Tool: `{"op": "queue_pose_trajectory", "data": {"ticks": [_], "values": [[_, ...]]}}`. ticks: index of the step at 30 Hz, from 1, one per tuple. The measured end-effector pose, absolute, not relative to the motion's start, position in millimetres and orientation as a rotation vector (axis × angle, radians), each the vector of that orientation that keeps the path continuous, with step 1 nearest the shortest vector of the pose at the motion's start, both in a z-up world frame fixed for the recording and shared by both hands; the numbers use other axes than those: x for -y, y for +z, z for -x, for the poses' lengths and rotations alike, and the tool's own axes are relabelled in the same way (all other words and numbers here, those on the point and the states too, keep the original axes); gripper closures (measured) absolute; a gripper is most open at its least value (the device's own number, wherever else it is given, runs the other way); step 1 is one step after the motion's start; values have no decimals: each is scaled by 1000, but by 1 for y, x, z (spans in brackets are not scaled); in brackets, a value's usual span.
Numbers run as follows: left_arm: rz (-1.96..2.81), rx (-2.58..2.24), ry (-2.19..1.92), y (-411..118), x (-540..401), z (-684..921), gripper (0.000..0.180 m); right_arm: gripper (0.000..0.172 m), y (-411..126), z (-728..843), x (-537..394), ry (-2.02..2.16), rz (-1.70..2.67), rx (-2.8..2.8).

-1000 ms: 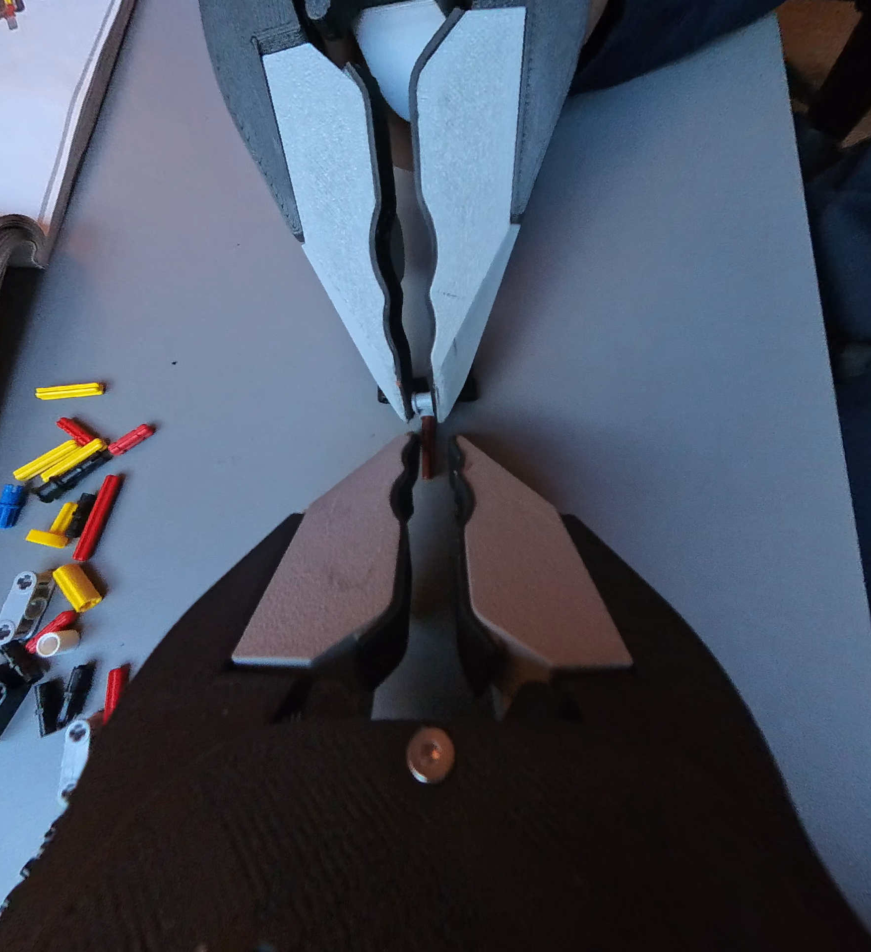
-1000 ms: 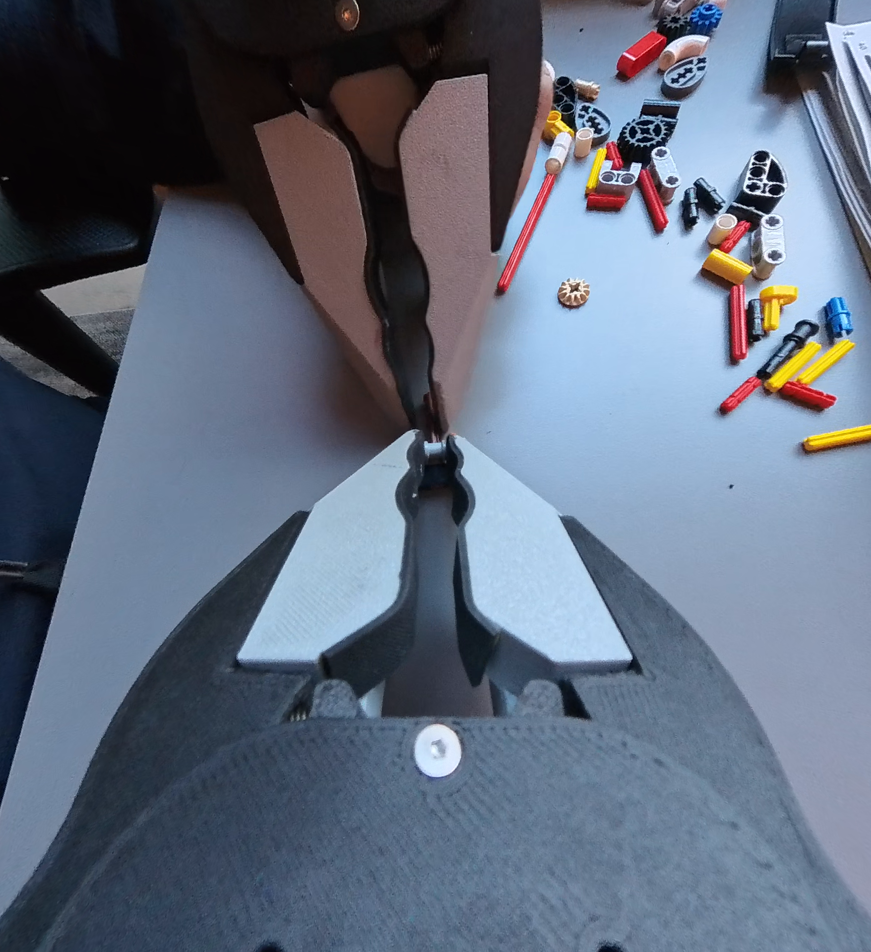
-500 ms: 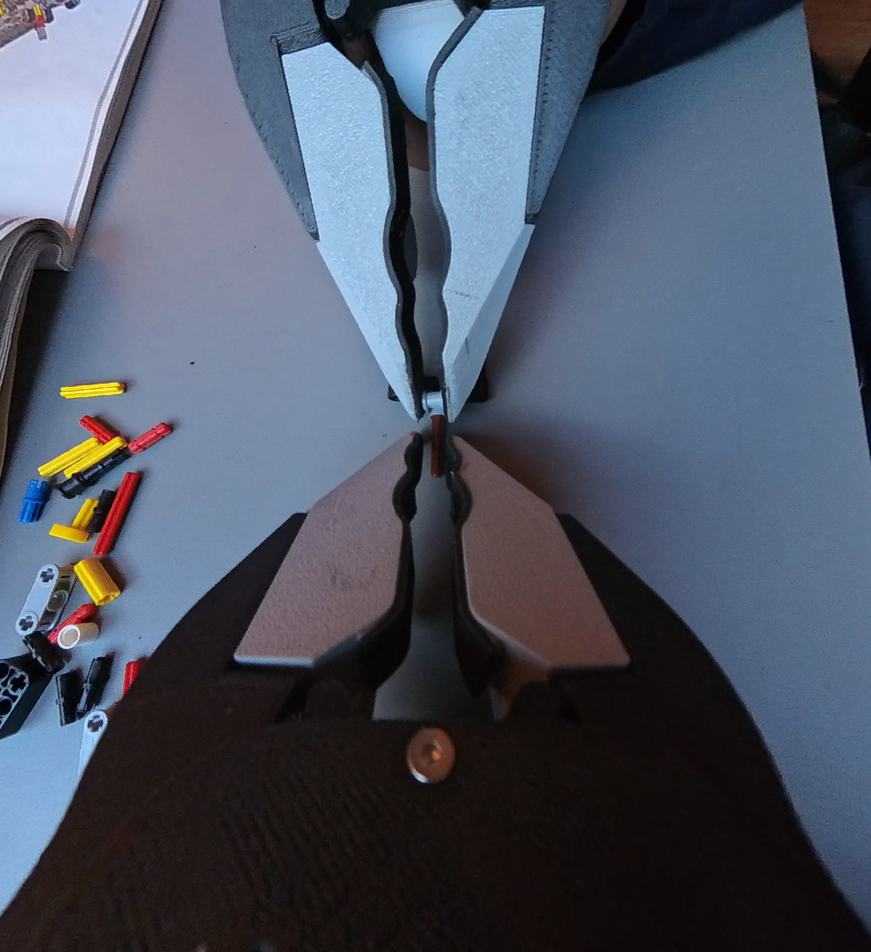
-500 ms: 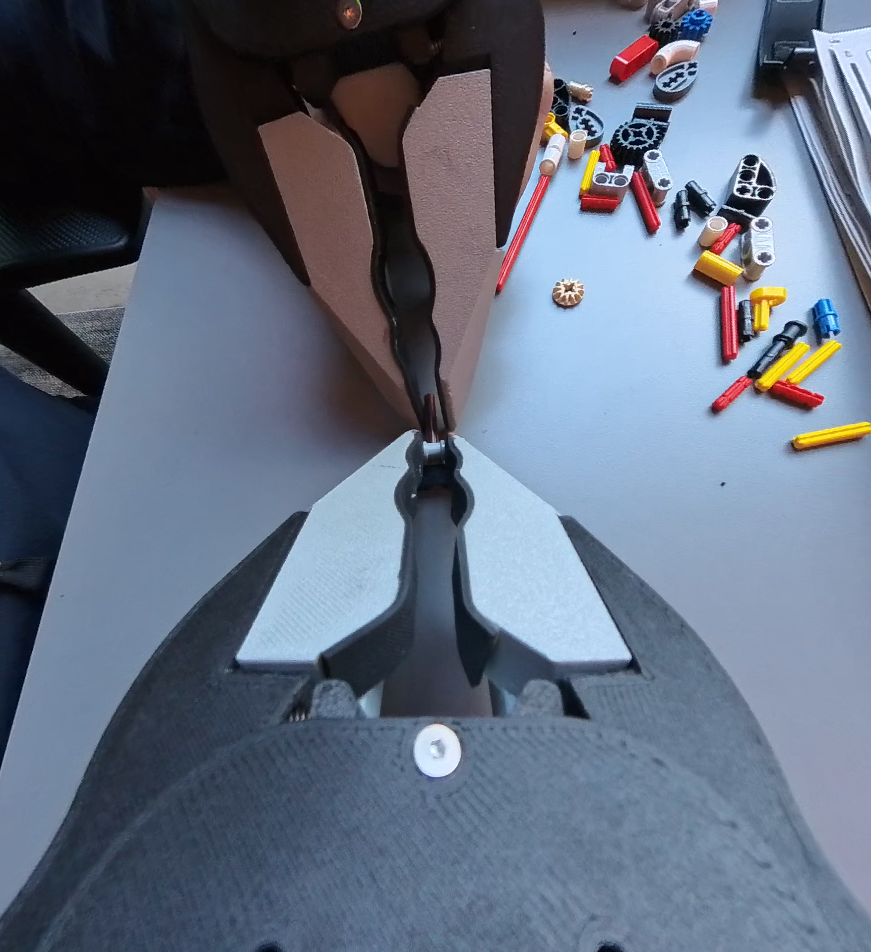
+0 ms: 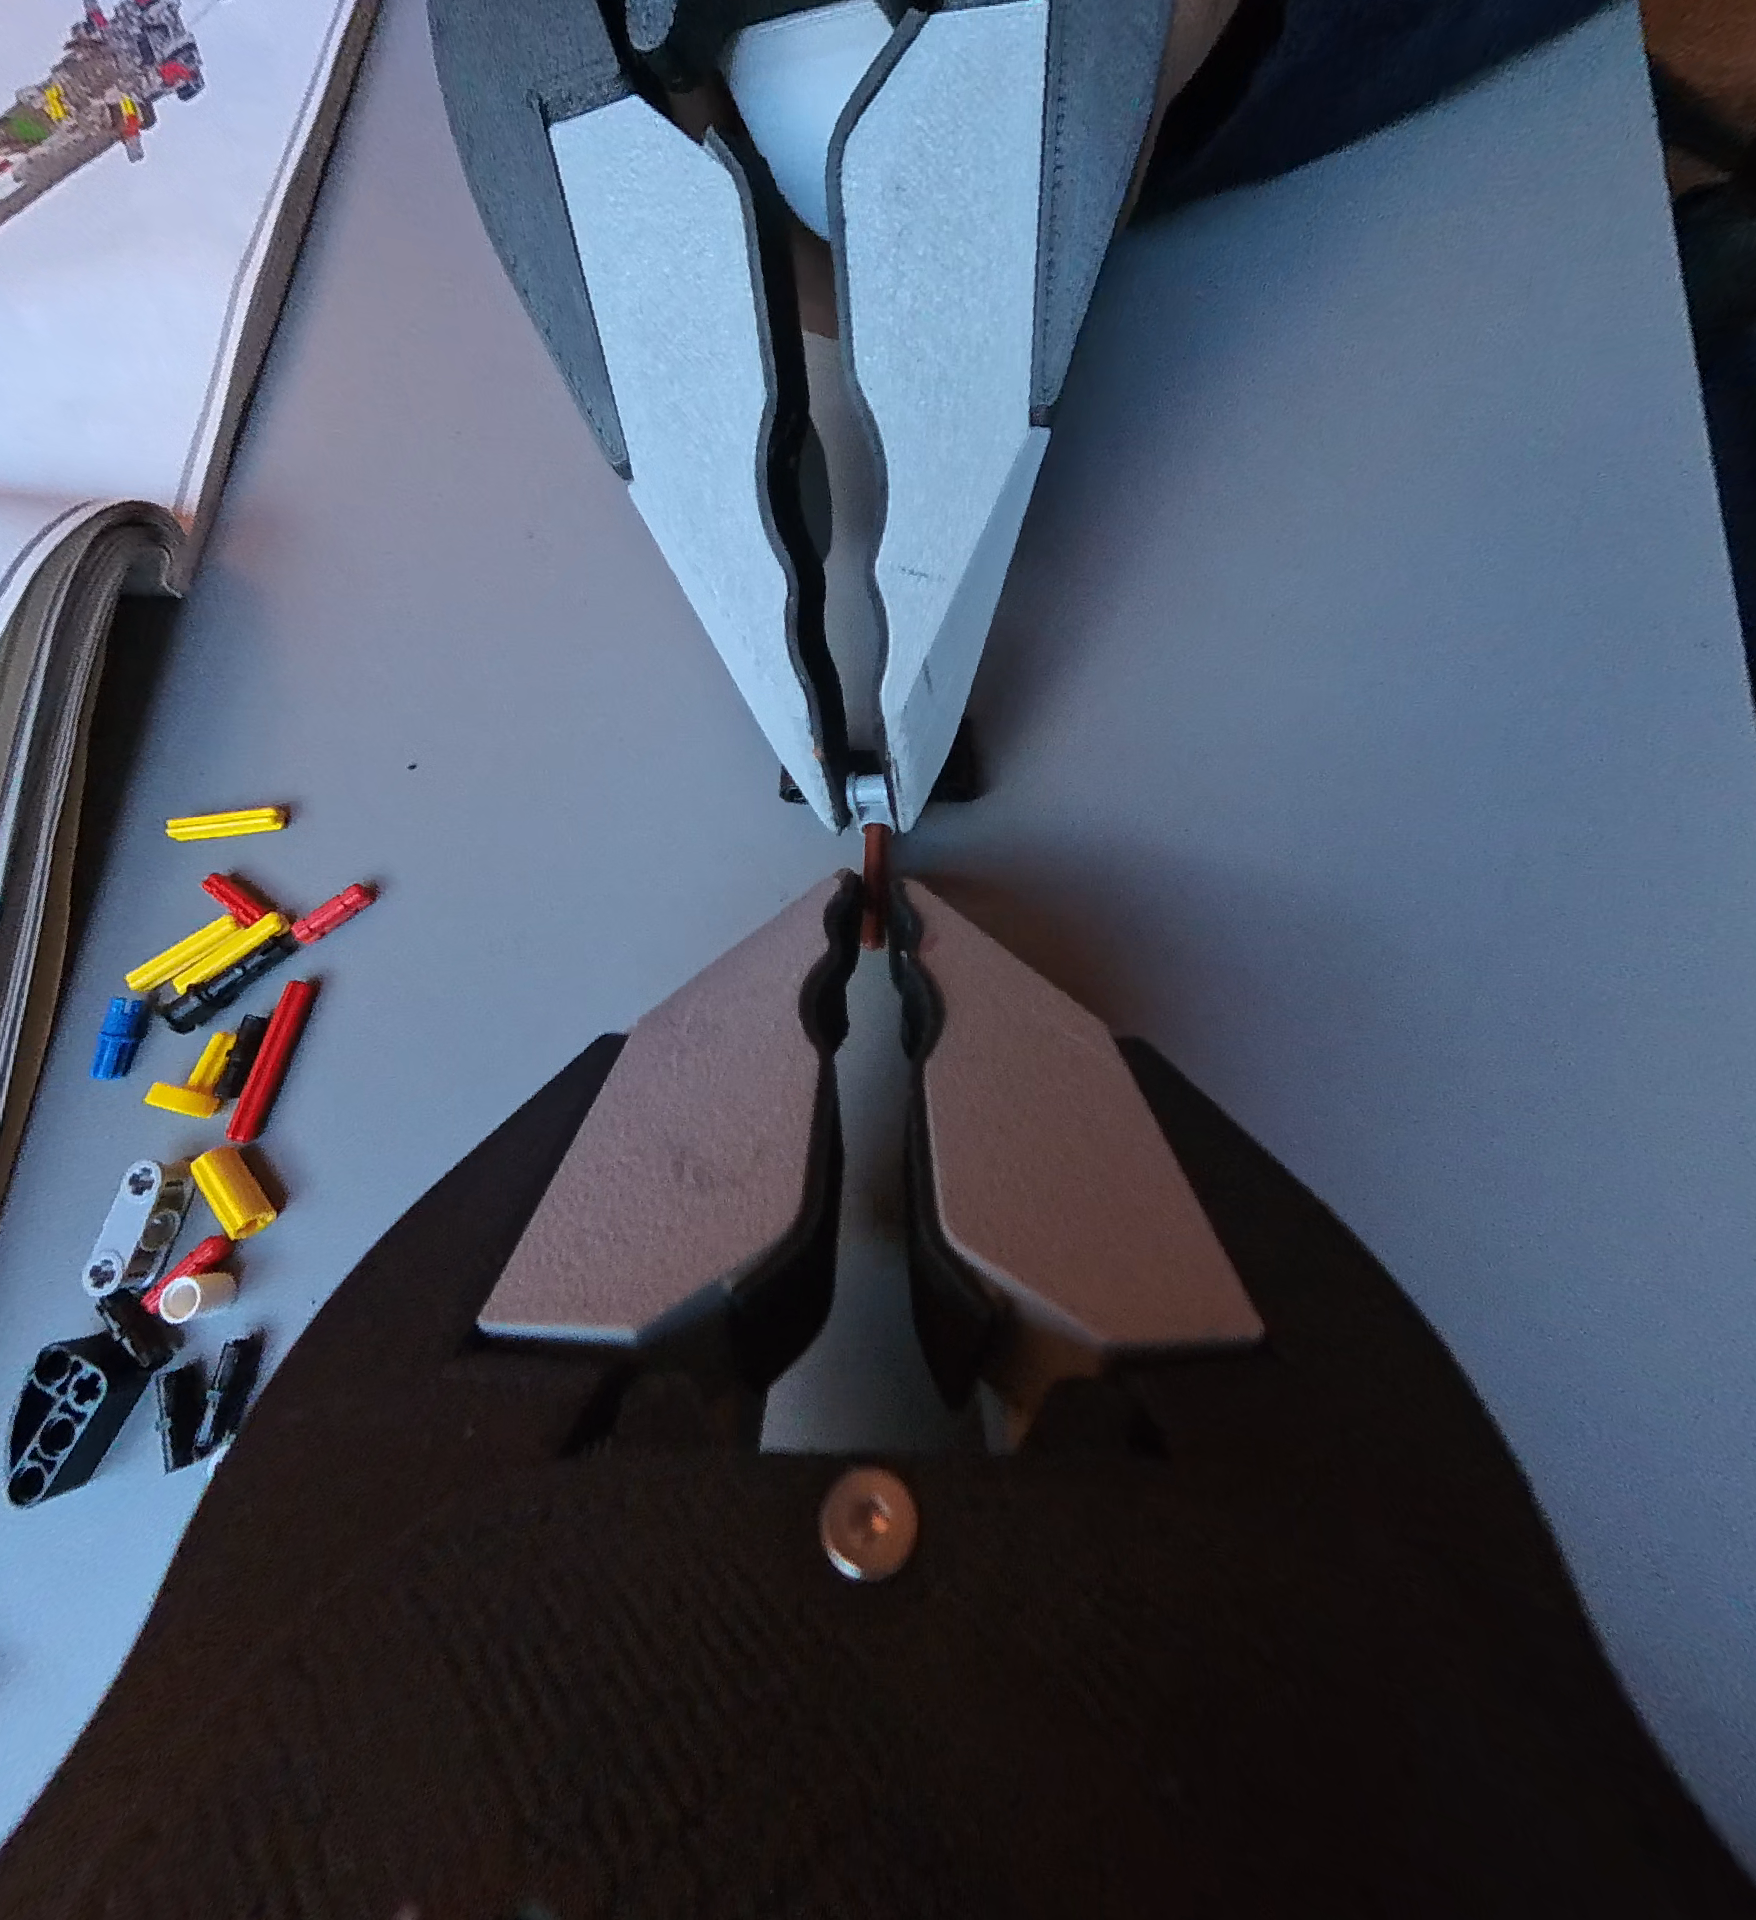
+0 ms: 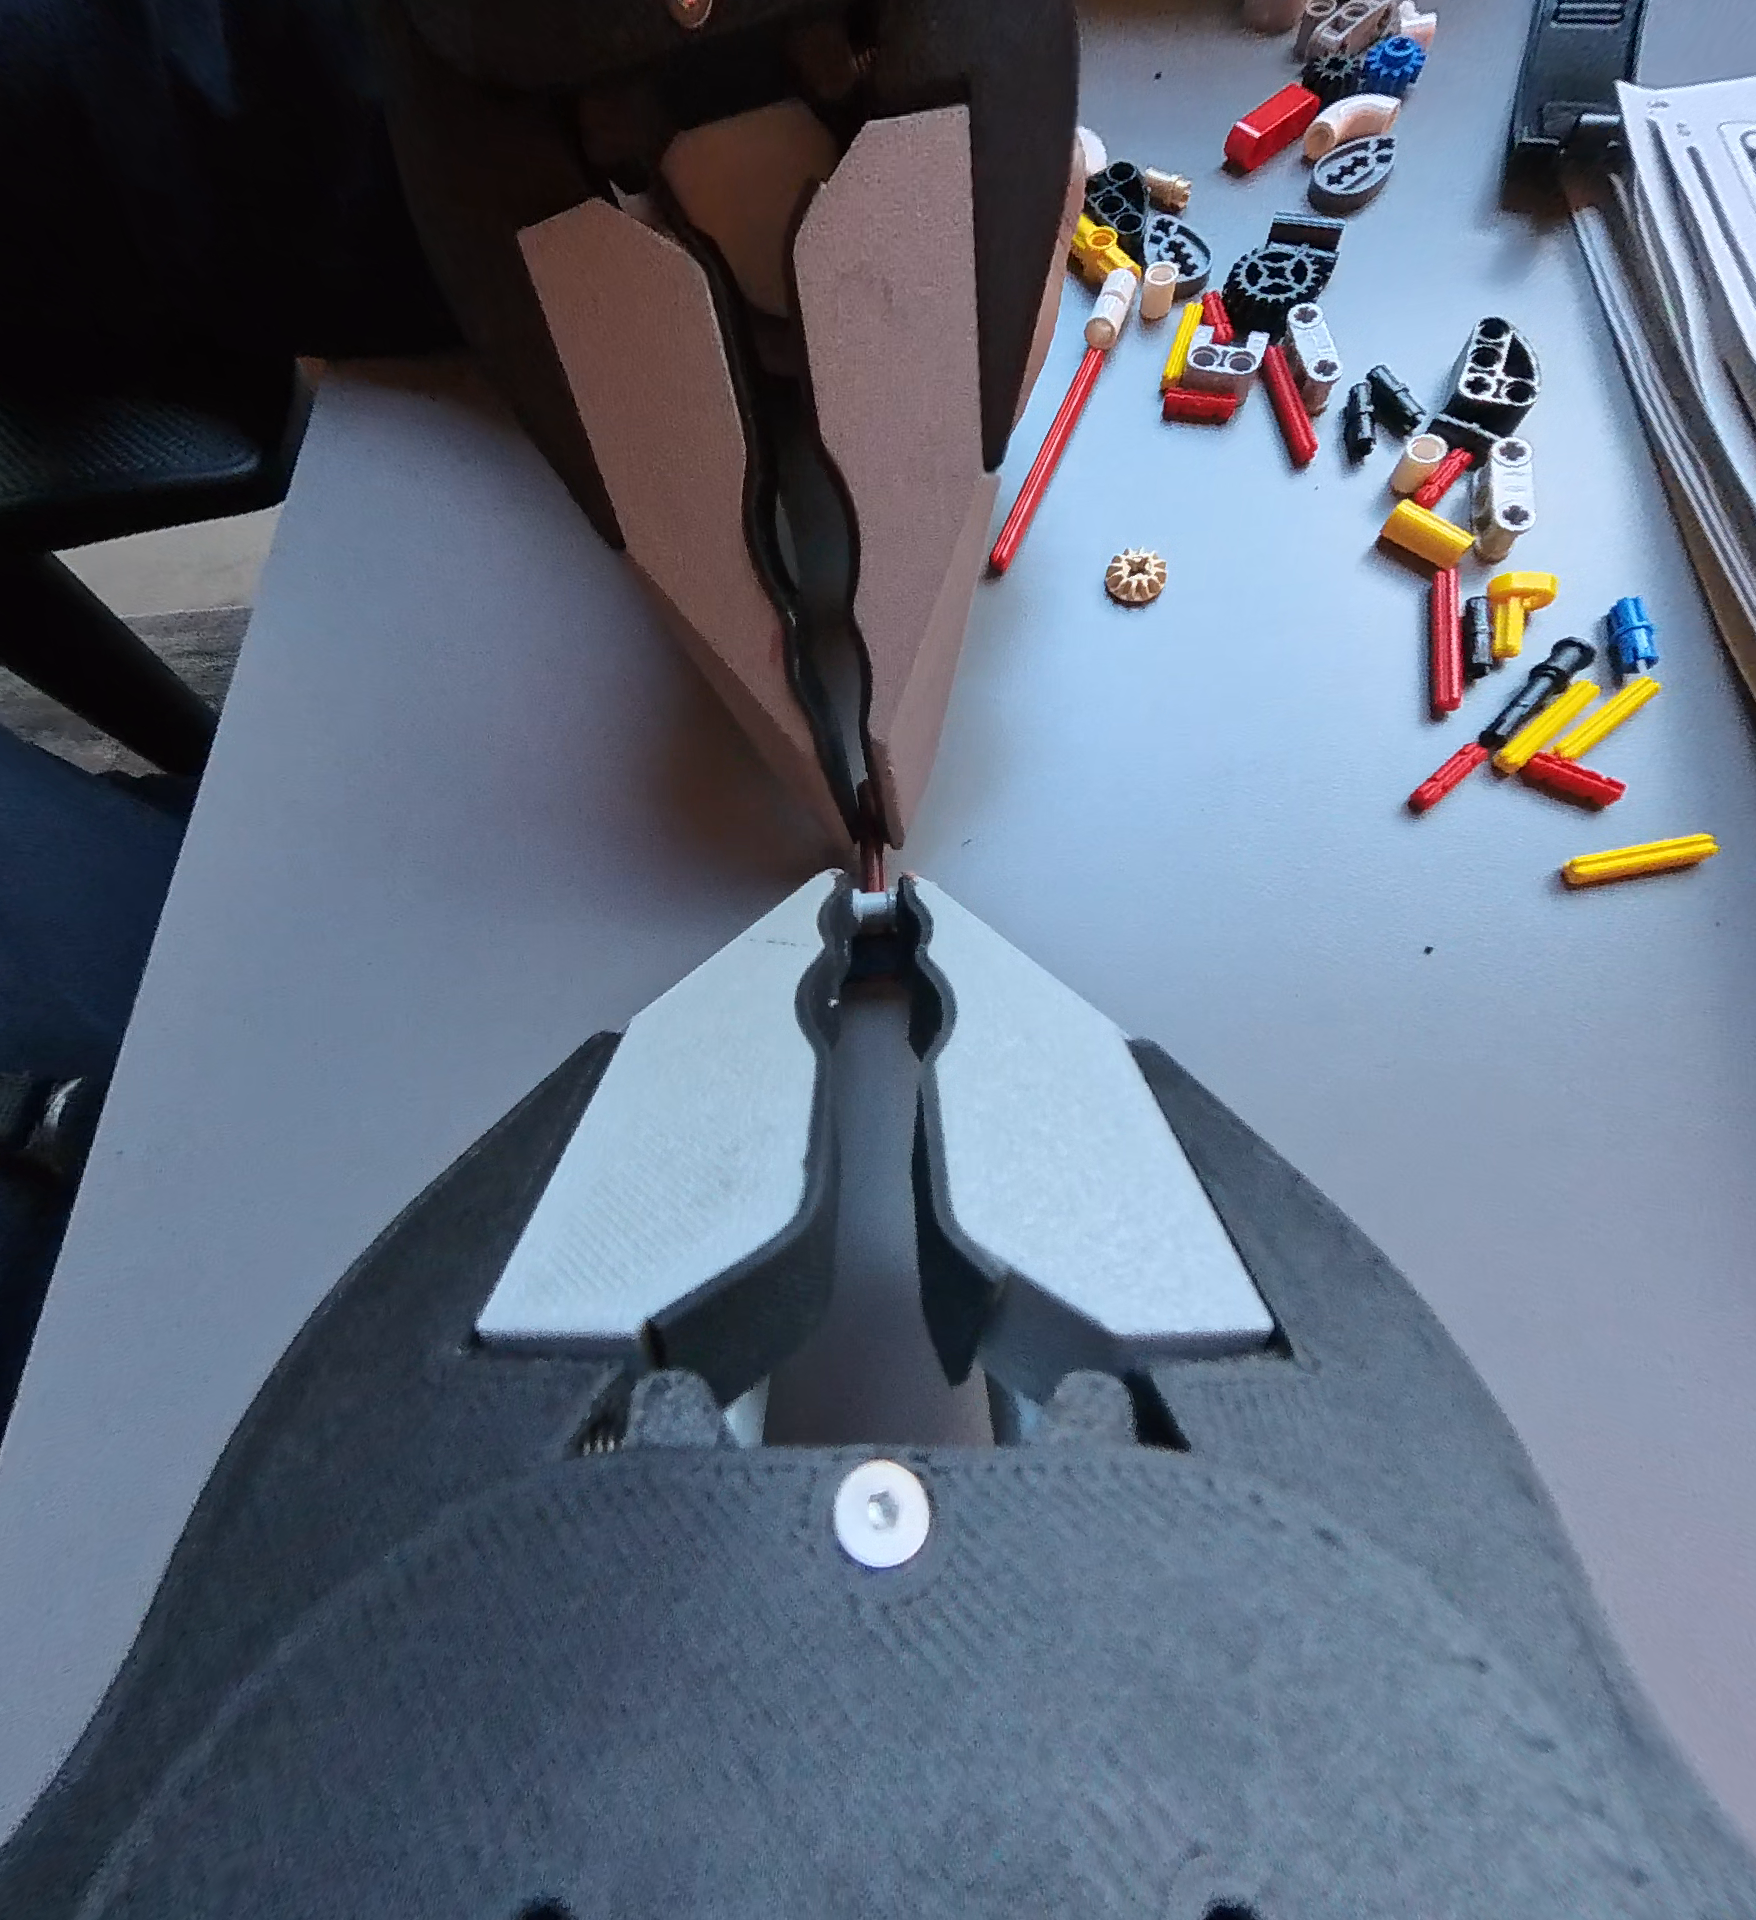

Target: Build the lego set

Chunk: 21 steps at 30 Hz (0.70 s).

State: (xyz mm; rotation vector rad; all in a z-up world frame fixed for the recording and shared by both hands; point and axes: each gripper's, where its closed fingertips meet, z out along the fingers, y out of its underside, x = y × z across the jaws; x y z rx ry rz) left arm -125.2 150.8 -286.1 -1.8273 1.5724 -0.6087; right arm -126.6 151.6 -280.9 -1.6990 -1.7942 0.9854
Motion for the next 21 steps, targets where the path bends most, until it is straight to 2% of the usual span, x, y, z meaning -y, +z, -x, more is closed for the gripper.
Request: {"op": "queue_pose_trajectory", "data": {"ticks": [7, 16, 21], "values": [[1948, -1652, -521, -261, -155, 129, 178, 166, -261, 128, -156, 1018, 1597, 1713], [2072, -1959, -74, -224, -163, 123, 178, 144, -229, 121, -163, 915, 1461, 1615], [2116, -2001, 24, -215, -165, 116, 178, 147, -218, 118, -156, 928, 1387, 1601]]}}
